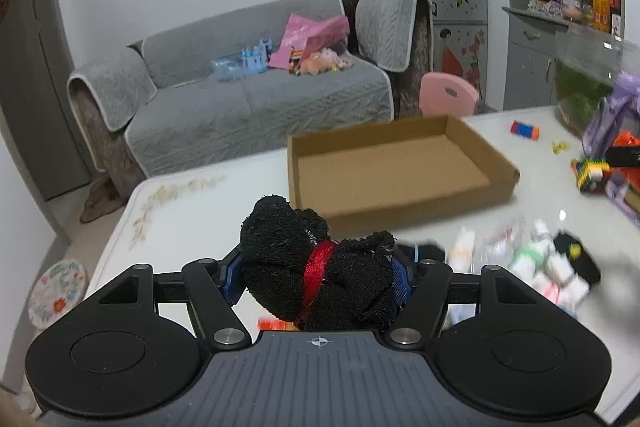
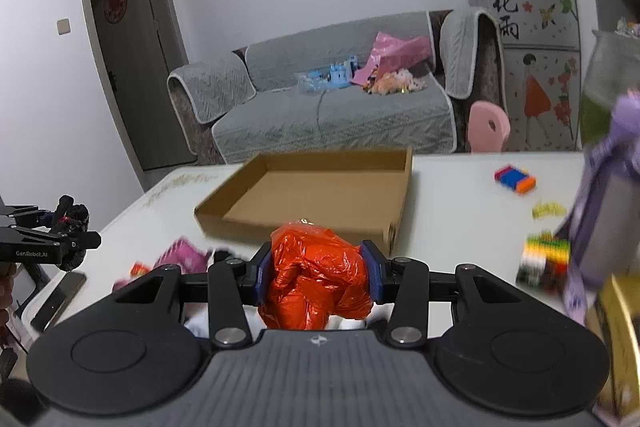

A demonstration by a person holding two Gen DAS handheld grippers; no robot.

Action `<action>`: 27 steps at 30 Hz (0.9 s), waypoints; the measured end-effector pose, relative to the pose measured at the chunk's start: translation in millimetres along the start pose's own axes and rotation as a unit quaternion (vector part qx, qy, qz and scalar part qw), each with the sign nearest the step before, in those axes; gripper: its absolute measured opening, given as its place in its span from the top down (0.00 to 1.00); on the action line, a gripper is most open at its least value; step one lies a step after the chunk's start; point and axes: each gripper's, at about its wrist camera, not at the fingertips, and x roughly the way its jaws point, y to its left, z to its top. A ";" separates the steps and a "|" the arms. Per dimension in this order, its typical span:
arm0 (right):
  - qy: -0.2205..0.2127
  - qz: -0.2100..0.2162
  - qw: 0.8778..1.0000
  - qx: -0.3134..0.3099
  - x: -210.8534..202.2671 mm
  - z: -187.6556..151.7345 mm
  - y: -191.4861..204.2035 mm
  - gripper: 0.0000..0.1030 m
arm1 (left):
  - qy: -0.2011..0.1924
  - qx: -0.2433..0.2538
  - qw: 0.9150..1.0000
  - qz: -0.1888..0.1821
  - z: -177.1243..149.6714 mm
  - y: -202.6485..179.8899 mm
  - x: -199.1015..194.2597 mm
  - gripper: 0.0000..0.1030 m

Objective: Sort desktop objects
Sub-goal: 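Carry the black sock and orange bag over the cardboard tray with both tools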

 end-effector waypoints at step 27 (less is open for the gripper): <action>0.112 0.002 0.991 -0.074 209.4 26.7 11.3 0.60 | 0.108 0.006 0.994 -0.018 49.7 -16.0 234.9 0.30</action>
